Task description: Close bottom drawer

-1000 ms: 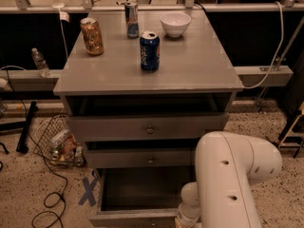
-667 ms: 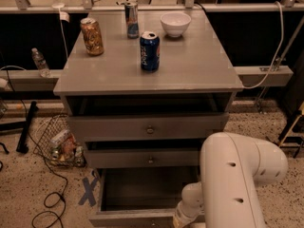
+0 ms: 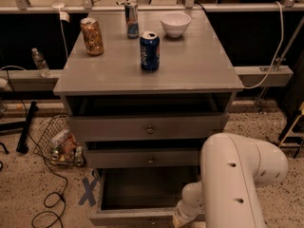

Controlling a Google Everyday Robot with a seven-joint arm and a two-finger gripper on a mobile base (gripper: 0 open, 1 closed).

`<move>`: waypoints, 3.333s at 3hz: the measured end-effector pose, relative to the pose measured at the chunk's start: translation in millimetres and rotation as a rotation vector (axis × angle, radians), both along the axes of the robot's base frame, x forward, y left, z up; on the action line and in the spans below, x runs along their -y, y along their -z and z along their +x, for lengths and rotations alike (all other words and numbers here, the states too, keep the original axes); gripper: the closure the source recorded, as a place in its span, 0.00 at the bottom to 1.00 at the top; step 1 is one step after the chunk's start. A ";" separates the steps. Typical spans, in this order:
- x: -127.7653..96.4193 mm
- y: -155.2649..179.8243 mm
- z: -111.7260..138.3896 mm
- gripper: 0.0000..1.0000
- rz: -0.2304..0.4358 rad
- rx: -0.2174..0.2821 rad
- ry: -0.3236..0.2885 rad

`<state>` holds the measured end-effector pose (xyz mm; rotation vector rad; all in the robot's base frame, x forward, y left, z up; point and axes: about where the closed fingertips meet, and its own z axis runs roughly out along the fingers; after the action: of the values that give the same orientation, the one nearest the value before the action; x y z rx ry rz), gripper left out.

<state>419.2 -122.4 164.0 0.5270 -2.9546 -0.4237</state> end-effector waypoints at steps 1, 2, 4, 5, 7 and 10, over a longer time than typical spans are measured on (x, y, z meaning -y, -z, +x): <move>-2.7 1.9 20.9 1.00 0.002 0.055 -0.008; -4.2 2.8 42.7 1.00 0.011 0.129 -0.009; -13.6 -3.1 109.7 1.00 0.054 0.335 -0.011; -12.7 -2.9 111.6 1.00 0.052 0.342 -0.009; -1.4 1.4 144.3 1.00 0.026 0.444 0.009; 3.8 -4.6 202.8 1.00 0.033 0.655 0.053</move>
Offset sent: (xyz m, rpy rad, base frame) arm 0.0800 0.0070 0.0001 0.0287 -0.2582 0.0042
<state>622.0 -126.2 168.6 0.7056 -3.5970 -0.3567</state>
